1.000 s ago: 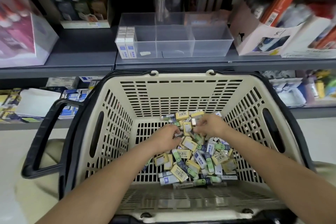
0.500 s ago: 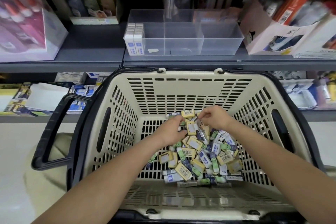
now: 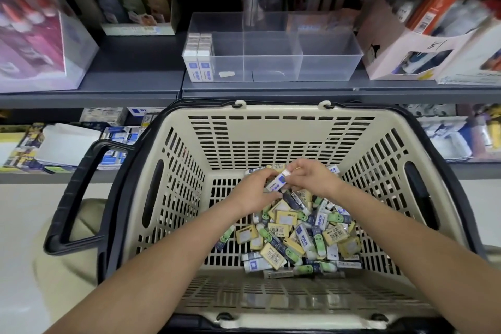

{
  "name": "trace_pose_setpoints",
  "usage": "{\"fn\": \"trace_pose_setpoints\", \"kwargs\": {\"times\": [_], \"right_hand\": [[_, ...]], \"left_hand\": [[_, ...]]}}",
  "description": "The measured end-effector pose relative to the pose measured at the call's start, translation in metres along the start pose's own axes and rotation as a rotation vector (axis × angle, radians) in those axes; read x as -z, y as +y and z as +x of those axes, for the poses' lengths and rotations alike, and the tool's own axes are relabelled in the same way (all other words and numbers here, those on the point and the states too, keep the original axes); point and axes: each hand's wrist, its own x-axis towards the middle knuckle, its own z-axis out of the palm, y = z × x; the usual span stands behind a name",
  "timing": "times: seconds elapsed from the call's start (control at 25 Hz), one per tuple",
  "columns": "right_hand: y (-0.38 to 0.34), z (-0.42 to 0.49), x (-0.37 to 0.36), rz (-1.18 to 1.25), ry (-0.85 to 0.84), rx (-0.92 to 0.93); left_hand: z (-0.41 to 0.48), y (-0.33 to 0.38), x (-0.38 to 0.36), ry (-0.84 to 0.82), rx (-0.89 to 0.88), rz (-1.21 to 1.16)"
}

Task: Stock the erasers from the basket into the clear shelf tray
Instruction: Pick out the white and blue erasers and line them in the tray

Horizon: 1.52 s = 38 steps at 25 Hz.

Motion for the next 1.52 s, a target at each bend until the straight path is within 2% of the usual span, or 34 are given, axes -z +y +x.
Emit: {"fn": "trace_pose_setpoints", "kwargs": {"times": [0.08, 0.16, 0.2, 0.28, 0.36, 0.48, 0.56, 0.72, 0.96, 1.2, 1.36, 1.52], "right_hand": [[-0.005, -0.002, -0.001, 0.140, -0.083, -0.005], [-0.008, 0.000, 0.008, 0.096, -0.035, -0.020], [-0.005, 0.001, 0.016, -0.039, 0.083, -0.028], [0.009, 0.001, 0.036, -0.476, 0.357, -0.068], [0.025, -0.002, 0.043, -0.678, 0.406, -0.169], [0.040, -0.002, 0.036, -0.594, 0.292, -0.238], [0.039, -0.003, 0.029, -0.526, 0.255, -0.192], [0.039, -0.009, 0.005, -0.609, 0.104, -0.083], [0.023, -0.019, -0.004, -0.318, -0.070, -0.076], [0.003, -0.020, -0.021, -0.115, 0.030, 0.048], [-0.001, -0.017, -0.009, -0.094, 0.034, 0.014], [-0.004, -0.013, -0.011, -0.023, 0.025, 0.024]], "left_hand": [[0.000, 0.003, 0.001, 0.059, 0.002, -0.088], [0.002, 0.003, 0.003, 0.097, 0.070, -0.206], [0.002, 0.003, 0.003, 0.101, 0.115, -0.252], [0.003, 0.002, 0.003, 0.093, 0.175, -0.311], [0.003, 0.002, 0.003, 0.071, 0.196, -0.366], [0.004, 0.004, 0.004, 0.048, 0.204, -0.407], [0.005, 0.005, 0.007, 0.055, 0.212, -0.414], [0.006, 0.003, 0.009, 0.066, 0.242, -0.428], [0.009, 0.000, 0.011, 0.065, 0.299, -0.486], [0.008, -0.001, 0.015, 0.088, 0.299, -0.507], [0.012, -0.001, 0.019, 0.169, 0.391, -0.575], [0.007, 0.003, 0.020, 0.063, 0.446, -0.725]]}}
